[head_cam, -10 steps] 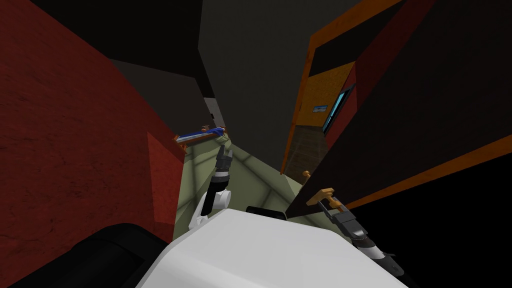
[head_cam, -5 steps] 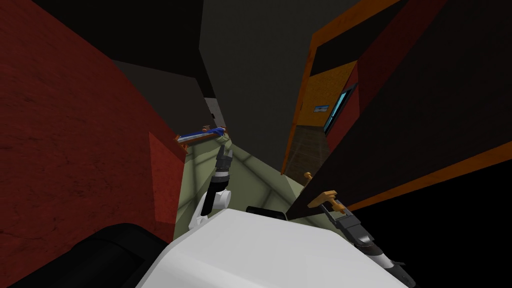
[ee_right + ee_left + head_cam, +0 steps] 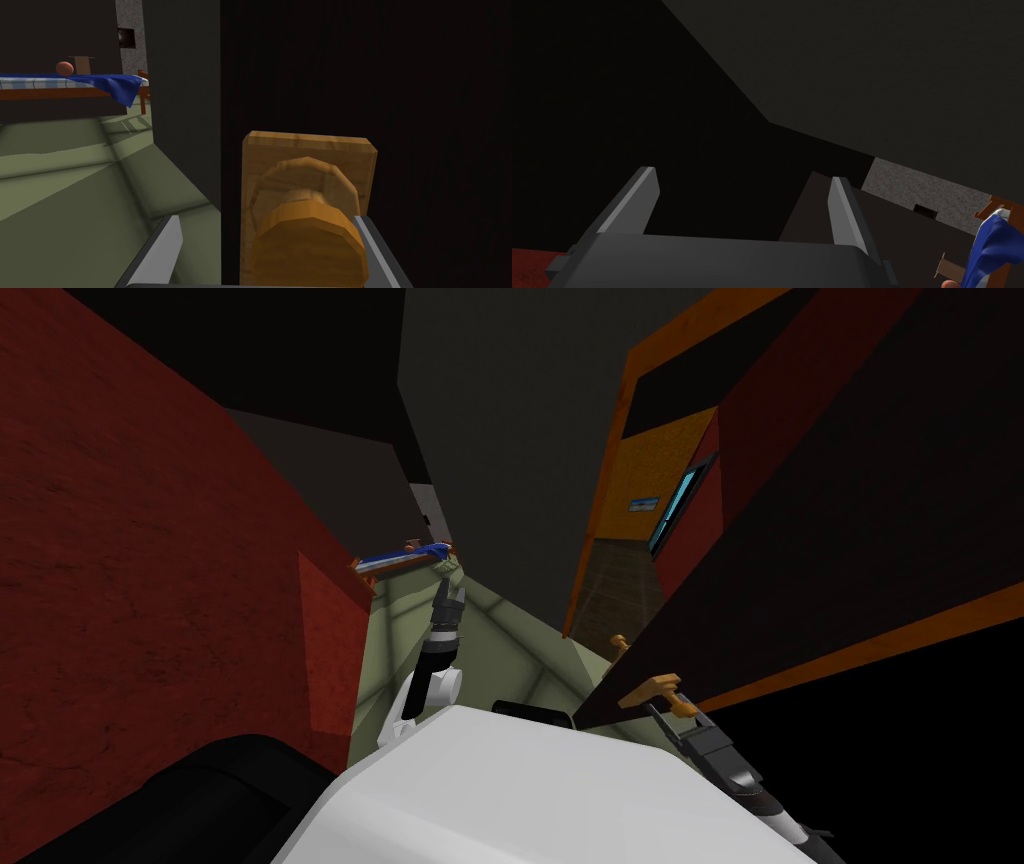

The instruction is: Pull the door open

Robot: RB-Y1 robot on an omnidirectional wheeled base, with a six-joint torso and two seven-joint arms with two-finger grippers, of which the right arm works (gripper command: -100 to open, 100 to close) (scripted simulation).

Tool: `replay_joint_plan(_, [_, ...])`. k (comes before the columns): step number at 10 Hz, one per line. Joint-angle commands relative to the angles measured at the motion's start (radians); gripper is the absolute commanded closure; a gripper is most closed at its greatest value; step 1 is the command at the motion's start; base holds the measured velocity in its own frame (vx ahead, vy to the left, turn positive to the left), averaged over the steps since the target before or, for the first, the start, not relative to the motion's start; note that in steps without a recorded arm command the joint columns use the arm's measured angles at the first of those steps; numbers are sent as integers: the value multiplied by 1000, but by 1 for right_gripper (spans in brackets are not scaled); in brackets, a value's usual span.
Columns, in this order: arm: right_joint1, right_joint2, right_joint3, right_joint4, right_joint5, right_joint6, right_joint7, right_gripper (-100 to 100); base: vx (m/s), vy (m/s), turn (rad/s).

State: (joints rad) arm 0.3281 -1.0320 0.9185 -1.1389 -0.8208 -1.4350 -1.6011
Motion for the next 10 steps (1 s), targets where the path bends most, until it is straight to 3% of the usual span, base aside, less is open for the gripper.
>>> replay_joint_plan(1, [10,22,34,13,20,-12,-14,100,8,6,32])
replay_joint_plan(10, [27,9,68,51,26,-72,-43,100,4,-3,10])
